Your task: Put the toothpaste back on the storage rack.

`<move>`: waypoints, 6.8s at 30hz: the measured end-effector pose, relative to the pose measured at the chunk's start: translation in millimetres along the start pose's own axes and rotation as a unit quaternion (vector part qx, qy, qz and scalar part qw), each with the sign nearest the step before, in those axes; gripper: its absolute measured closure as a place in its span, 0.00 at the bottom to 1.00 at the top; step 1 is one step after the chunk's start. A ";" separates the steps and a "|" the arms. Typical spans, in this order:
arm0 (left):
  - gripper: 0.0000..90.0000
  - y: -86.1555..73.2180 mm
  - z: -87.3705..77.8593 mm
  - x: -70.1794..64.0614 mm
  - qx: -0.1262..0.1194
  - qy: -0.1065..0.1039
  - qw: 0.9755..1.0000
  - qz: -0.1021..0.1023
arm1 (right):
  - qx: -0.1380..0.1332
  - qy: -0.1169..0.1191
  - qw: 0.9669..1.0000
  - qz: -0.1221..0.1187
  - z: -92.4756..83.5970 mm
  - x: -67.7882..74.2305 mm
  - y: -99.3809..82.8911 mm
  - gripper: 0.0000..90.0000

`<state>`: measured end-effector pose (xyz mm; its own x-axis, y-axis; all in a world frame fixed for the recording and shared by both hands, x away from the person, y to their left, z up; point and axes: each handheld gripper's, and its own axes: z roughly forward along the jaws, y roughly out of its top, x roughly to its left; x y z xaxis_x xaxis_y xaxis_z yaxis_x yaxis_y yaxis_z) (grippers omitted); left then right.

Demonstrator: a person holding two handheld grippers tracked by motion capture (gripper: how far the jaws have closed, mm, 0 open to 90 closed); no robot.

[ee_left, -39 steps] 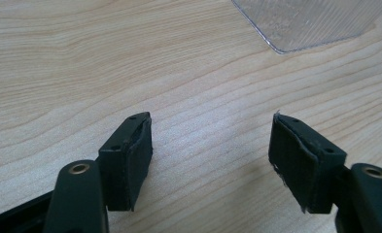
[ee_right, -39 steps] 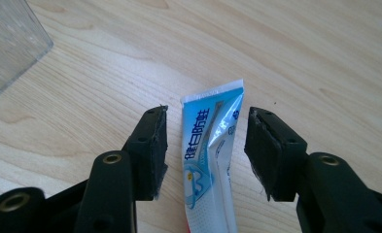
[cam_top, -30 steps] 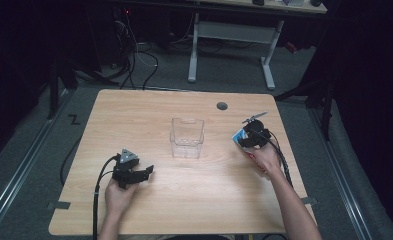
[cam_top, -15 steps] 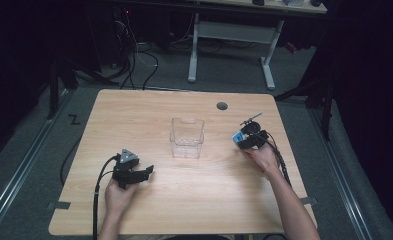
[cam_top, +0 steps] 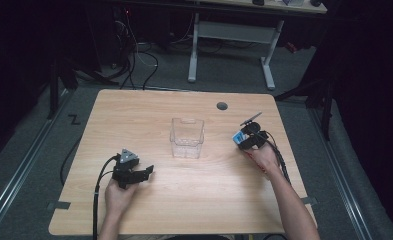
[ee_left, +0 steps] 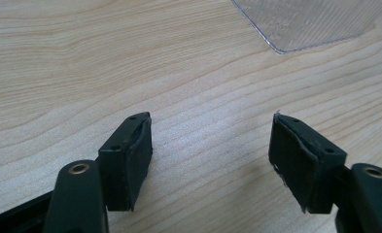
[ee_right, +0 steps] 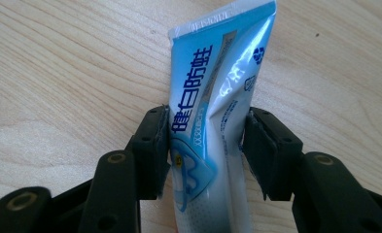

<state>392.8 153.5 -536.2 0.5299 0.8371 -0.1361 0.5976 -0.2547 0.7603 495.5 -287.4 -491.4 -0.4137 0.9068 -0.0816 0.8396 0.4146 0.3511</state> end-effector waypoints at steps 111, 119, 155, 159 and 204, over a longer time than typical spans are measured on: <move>0.36 0.4 0.9 -3.9 0.005 0.013 1.000 0.014 | -0.252 0.150 0.951 -0.100 -124.2 56.4 -14.2 0.82; 0.36 0.9 1.9 -6.9 0.010 0.022 0.999 0.028 | -0.264 0.160 0.945 -0.104 -128.3 63.7 -6.4 0.82; 0.34 1.4 4.1 -11.6 0.018 0.034 0.998 0.051 | -0.312 0.197 0.924 -0.098 -143.7 78.9 32.1 0.82; 0.33 1.4 4.2 -11.6 0.018 0.034 0.998 0.051 | -0.317 0.195 0.923 -0.096 -146.5 79.0 36.0 0.82; 0.33 1.4 4.2 -11.7 0.018 0.034 0.998 0.051 | -0.360 0.180 0.911 -0.096 -135.9 123.9 112.4 0.81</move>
<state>390.0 141.2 -536.2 0.5479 0.8364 -0.0137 0.5642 -0.3573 0.7443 490.7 -138.8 -335.3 -0.7256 0.6856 0.0590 0.3450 0.2882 0.8933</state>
